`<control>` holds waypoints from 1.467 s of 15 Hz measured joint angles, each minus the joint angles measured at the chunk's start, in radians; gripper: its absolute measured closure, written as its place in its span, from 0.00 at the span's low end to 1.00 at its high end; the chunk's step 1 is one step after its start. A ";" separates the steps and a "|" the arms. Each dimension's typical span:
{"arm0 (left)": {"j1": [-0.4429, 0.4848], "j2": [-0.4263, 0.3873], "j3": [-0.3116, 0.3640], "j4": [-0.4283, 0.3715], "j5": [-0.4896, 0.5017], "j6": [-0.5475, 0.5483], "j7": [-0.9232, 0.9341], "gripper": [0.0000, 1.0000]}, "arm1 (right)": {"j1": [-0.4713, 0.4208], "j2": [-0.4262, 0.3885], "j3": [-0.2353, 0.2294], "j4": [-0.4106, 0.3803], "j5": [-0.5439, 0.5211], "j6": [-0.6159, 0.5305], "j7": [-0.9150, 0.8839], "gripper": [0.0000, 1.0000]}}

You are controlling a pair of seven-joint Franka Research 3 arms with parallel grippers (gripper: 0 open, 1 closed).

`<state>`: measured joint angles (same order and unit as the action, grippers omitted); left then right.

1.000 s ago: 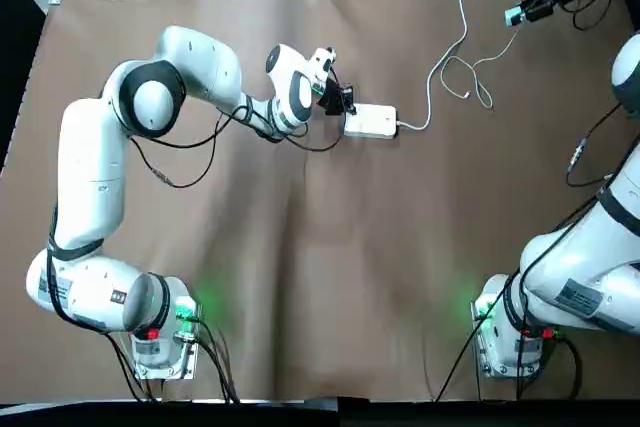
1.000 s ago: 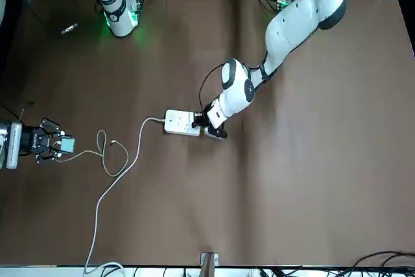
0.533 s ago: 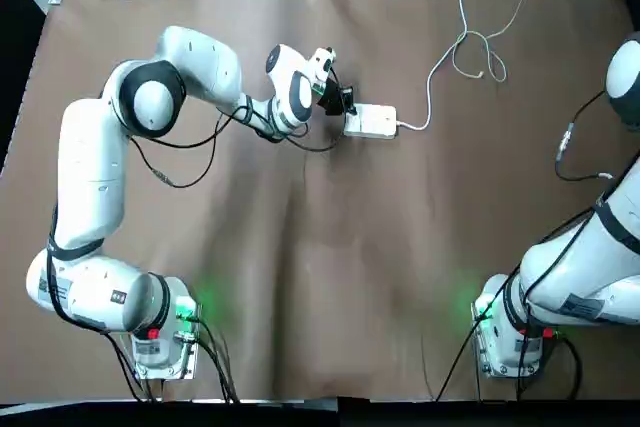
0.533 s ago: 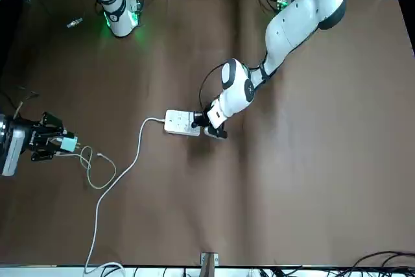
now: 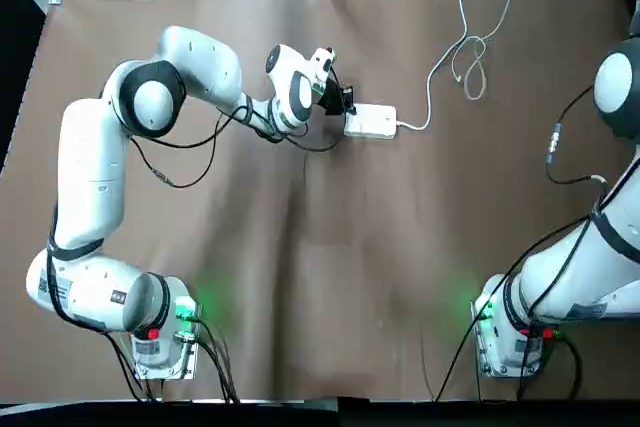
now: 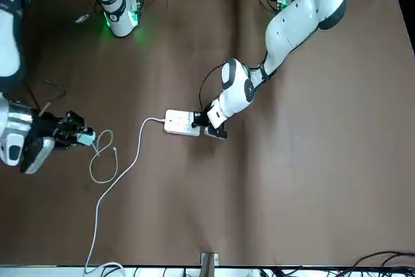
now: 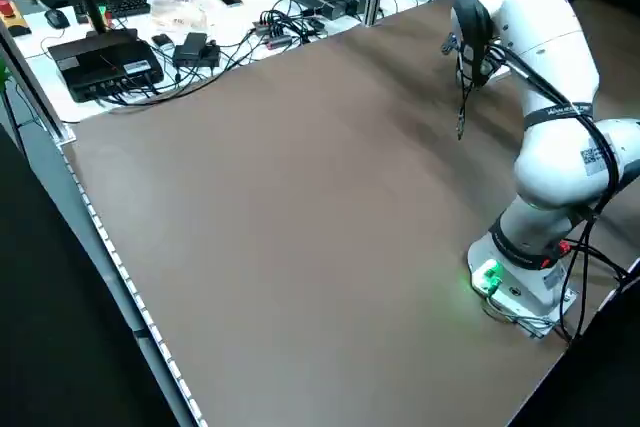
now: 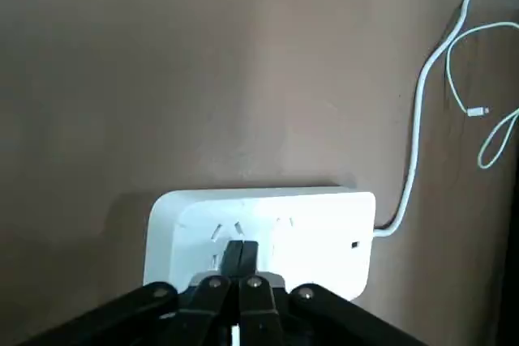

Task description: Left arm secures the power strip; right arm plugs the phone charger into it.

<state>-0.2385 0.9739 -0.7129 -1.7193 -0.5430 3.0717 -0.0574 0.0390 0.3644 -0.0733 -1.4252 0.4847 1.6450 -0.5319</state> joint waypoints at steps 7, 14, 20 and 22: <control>0.000 0.000 0.000 0.000 0.000 0.000 0.000 0.99 | 0.133 -0.004 0.000 -0.003 -0.099 0.002 0.402 0.52; 0.000 0.000 0.000 0.000 0.000 0.000 0.000 0.99 | 0.223 -0.003 0.000 -0.016 -0.132 0.003 0.592 0.52; 0.000 0.000 0.000 0.000 0.000 0.000 0.000 0.99 | 0.298 0.005 0.000 -0.047 -0.136 0.031 0.687 0.52; 0.000 0.000 0.000 0.000 0.000 0.000 0.000 0.99 | 0.328 0.011 0.000 -0.097 -0.136 0.085 0.721 0.52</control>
<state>-0.2387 0.9739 -0.7126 -1.7193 -0.5429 3.0718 -0.0572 0.3671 0.3750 -0.0730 -1.5223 0.3485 1.7298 0.1895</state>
